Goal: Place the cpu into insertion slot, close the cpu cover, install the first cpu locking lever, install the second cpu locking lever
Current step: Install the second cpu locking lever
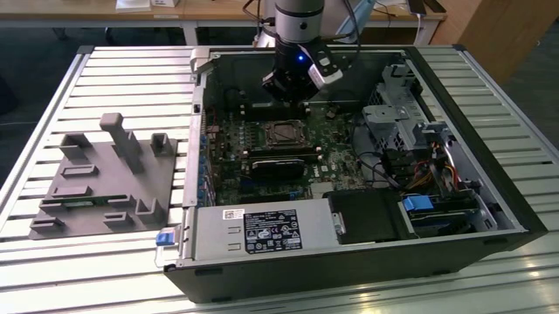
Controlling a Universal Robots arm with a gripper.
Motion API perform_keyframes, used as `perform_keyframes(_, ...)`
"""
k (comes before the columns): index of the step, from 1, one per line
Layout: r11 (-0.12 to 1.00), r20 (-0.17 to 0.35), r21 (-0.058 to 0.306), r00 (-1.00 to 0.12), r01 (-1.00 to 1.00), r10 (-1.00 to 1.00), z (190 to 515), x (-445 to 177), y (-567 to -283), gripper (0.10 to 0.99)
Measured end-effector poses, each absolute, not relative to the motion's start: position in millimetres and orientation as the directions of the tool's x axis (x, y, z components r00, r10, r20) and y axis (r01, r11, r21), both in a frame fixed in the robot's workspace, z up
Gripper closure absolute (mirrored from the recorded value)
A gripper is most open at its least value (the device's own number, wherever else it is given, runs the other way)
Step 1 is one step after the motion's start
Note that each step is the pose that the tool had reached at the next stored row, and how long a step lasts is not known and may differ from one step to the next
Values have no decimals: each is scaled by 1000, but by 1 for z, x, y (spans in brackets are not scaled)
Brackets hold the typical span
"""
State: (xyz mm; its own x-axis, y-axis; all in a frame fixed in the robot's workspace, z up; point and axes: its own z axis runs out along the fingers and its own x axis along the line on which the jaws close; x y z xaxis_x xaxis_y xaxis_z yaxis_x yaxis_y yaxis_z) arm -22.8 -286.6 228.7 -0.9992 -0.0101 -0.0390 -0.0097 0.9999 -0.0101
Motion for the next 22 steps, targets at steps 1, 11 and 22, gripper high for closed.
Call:
perform_keyframes(1,1000,-39,-10,-999,-10,-10,229,-23,-287,980)
perform_keyframes(11,1000,-39,-10,-999,-10,-10,230,-23,-300,980)
perform_keyframes(22,1000,-15,-10,-1000,-10,-10,231,-22,-307,980)
